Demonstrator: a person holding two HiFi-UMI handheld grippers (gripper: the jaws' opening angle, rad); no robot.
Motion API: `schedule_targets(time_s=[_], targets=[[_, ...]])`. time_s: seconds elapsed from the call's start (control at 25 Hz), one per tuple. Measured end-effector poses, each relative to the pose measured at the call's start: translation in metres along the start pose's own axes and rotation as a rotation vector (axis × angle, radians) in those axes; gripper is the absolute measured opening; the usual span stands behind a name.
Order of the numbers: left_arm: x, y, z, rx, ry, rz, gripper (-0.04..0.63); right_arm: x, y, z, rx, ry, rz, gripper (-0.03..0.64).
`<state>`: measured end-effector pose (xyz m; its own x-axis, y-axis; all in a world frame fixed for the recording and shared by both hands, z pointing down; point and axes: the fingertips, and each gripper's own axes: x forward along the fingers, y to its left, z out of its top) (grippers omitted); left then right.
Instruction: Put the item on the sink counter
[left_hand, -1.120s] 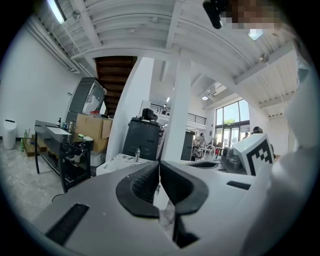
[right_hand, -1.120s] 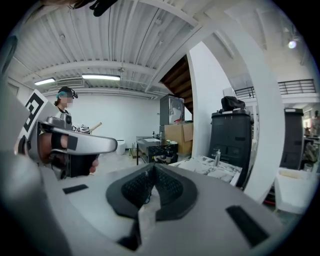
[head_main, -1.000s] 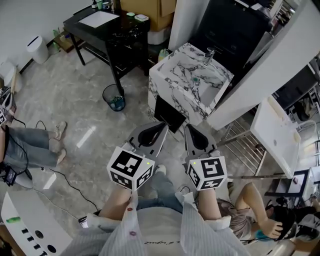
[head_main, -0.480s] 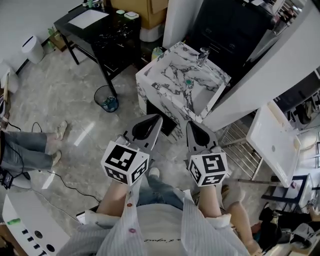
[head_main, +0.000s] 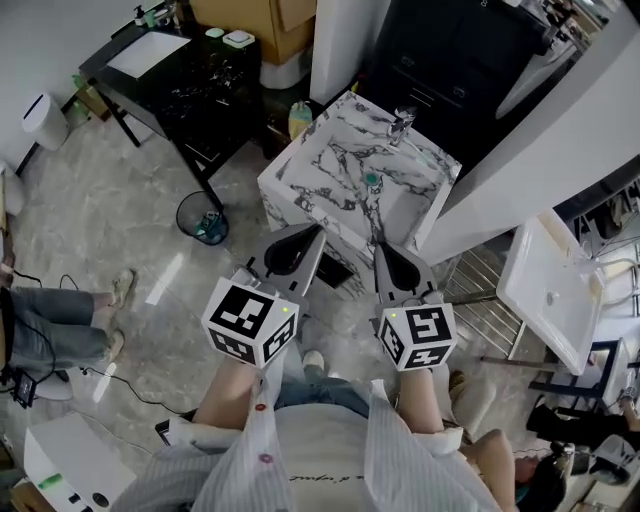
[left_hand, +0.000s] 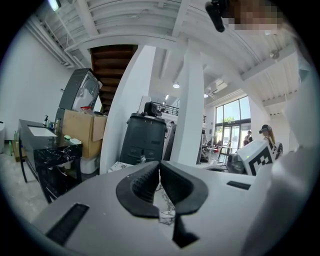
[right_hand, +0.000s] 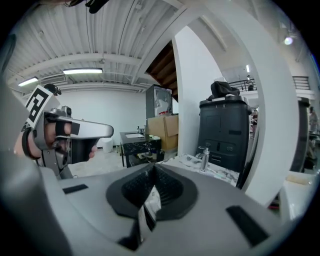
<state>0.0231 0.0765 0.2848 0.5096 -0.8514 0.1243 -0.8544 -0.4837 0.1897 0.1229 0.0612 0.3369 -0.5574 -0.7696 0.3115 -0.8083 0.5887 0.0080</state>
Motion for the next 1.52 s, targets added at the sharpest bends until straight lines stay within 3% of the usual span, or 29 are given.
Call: schedule_targets(time_s=[0.4,0.76,1.12,1.52], targets=[[0.099,0.084,0.032,0.047,0.054,-0.171,0.021,0.109,-0.046,0.037,0.05,0.012,-0.154,0.009],[0.151,0.135,0.034,0.054,0.122,-0.284,0.021,0.165,-0.069,0.046,0.103,0.053,-0.27,0.009],[0.18,0.136,0.025,0.053,0.181,-0.378,0.021,0.178,-0.089,0.039,0.141,0.099,-0.343,0.009],[0.214,0.101,0.031,0.062,0.168,-0.406,0.021,0.175,-0.119,0.047,0.109,0.094,-0.316,0.009]])
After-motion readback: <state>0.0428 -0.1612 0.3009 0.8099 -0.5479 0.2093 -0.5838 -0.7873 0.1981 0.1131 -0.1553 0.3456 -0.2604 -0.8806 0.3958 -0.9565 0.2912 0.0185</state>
